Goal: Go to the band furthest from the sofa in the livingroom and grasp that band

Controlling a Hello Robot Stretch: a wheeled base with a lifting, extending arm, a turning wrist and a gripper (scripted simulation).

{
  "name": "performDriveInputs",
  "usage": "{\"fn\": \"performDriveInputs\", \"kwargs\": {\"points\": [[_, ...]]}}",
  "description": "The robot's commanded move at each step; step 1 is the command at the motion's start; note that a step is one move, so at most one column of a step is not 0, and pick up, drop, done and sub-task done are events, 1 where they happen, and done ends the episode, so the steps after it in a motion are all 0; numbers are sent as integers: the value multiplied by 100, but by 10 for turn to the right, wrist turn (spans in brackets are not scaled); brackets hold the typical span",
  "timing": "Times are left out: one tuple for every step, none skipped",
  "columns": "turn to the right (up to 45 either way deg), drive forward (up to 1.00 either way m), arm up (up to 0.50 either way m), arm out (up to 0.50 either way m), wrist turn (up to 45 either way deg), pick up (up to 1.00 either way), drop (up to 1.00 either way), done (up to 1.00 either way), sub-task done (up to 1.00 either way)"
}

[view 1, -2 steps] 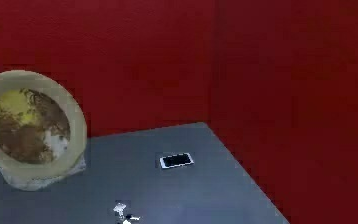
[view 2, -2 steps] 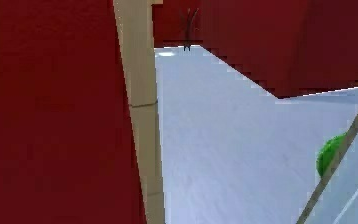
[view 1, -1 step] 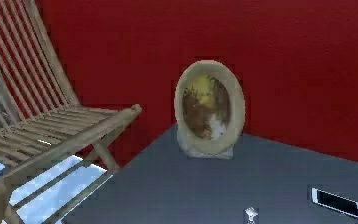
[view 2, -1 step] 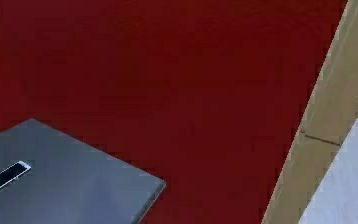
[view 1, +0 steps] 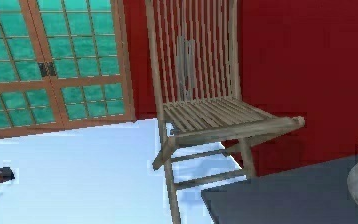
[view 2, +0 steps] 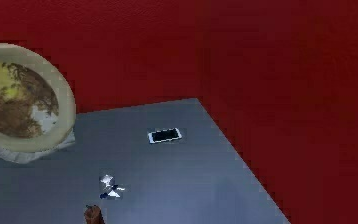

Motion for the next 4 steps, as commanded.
{"fn": "performDriveInputs", "kwargs": {"points": [[-180, 0, 0, 0, 0, 0, 0, 0, 0], [0, 0, 50, 0, 0, 0, 0, 0, 0], [0, 0, 38, 0, 0, 0, 0, 0, 0], [0, 0, 0, 12, 0, 0, 0, 0, 0]]}}
